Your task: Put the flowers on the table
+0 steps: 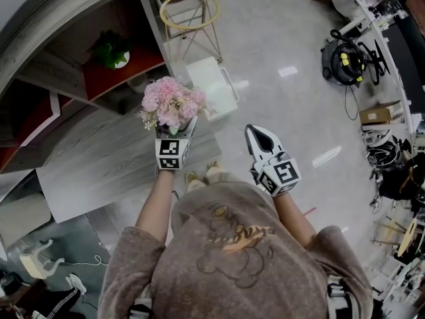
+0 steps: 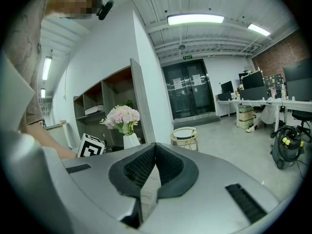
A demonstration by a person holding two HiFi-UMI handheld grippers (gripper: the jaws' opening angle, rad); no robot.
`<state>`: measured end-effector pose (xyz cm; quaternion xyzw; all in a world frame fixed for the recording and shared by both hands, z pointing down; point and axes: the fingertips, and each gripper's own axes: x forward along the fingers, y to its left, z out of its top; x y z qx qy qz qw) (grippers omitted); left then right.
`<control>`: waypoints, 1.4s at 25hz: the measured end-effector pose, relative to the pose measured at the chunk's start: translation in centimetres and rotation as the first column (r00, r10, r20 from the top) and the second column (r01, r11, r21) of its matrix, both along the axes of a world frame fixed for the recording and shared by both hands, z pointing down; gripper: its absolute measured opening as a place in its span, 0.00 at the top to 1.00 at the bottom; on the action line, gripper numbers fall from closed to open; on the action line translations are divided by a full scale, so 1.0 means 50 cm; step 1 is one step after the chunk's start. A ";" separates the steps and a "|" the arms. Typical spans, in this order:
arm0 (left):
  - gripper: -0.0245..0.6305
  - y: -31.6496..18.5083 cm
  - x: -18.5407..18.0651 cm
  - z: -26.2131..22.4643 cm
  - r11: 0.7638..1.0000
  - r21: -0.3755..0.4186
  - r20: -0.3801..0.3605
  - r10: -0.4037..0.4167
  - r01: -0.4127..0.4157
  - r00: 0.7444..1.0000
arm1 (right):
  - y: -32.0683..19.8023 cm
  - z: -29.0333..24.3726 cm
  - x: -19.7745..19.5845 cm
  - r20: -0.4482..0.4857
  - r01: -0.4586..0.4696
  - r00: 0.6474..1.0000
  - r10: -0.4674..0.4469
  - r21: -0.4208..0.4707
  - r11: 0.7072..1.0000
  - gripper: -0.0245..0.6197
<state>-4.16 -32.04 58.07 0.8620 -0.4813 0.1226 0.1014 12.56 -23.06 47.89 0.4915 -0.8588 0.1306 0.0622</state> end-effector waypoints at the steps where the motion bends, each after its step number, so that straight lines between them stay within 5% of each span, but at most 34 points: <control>1: 0.42 0.004 -0.001 -0.005 1.000 0.000 -0.004 0.000 0.000 1.000 | 0.000 -0.001 -0.002 0.005 0.004 1.000 -0.004 0.001 1.000 0.98; 18: 0.42 0.130 -0.116 -0.154 0.995 -0.019 -0.144 -0.101 0.100 0.984 | -0.013 -0.009 -0.109 0.058 0.133 0.989 -0.136 0.053 0.990 0.98; 27: 0.42 0.206 -0.195 -0.232 0.985 0.005 -0.176 -0.166 0.170 0.970 | -0.009 -0.011 -0.187 0.039 0.214 0.975 -0.217 0.081 0.974 0.98; 35: 0.49 0.237 -0.198 -0.259 0.982 0.059 -0.170 -0.166 0.179 0.971 | -0.007 -0.034 -0.192 0.020 0.188 0.981 -0.191 0.101 0.977 0.98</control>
